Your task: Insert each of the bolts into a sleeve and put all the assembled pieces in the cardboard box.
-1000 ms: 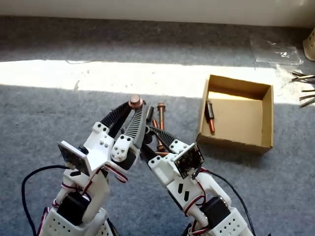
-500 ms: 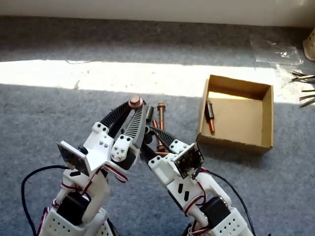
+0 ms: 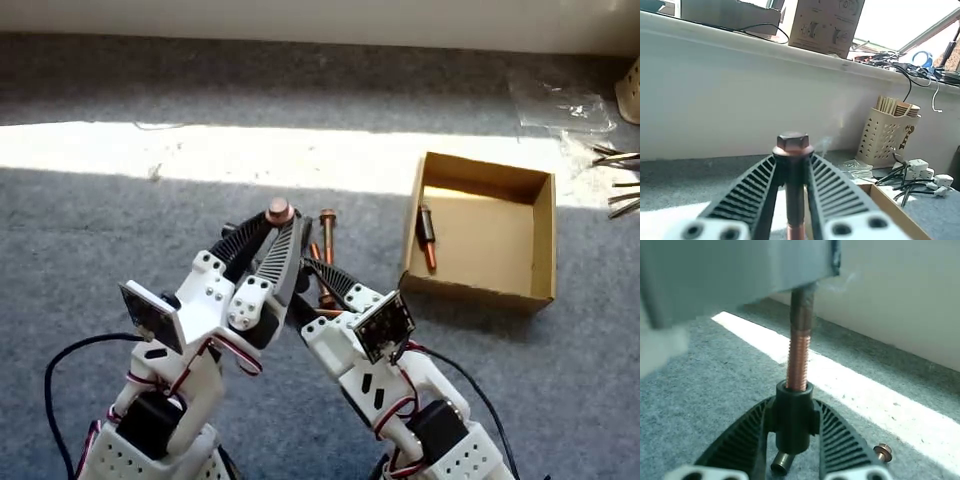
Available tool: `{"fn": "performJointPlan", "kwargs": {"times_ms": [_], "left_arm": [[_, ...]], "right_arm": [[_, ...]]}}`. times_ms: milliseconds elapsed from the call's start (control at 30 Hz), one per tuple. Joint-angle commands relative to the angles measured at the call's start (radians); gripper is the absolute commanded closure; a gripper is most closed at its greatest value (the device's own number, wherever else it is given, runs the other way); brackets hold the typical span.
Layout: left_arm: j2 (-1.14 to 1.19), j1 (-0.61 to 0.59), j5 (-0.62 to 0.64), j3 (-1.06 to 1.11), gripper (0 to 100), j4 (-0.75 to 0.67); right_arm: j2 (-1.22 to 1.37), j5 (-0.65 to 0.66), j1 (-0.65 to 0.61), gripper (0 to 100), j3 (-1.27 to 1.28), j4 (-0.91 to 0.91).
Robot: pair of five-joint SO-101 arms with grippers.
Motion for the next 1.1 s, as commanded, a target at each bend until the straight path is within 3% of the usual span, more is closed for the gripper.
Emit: {"fn": "performJointPlan", "kwargs": {"times_ms": [0, 400, 633, 1067], "left_arm": [[-0.013, 0.091, 0.028, -0.059, 99, 0.055], [-0.015, 0.097, 0.023, -0.035, 99, 0.112], [-0.015, 0.097, 0.023, -0.056, 99, 0.241], [-0.015, 0.074, 0.021, -0.058, 98, 0.235]], "right_arm": [[-0.01, -0.003, -0.01, 99.4, 0.111, -0.001], [-0.01, -0.003, -0.01, 99.4, 0.111, -0.001], [-0.01, -0.003, -0.01, 99.4, 0.111, -0.001], [-0.01, -0.003, -0.01, 99.4, 0.111, -0.001]]}}
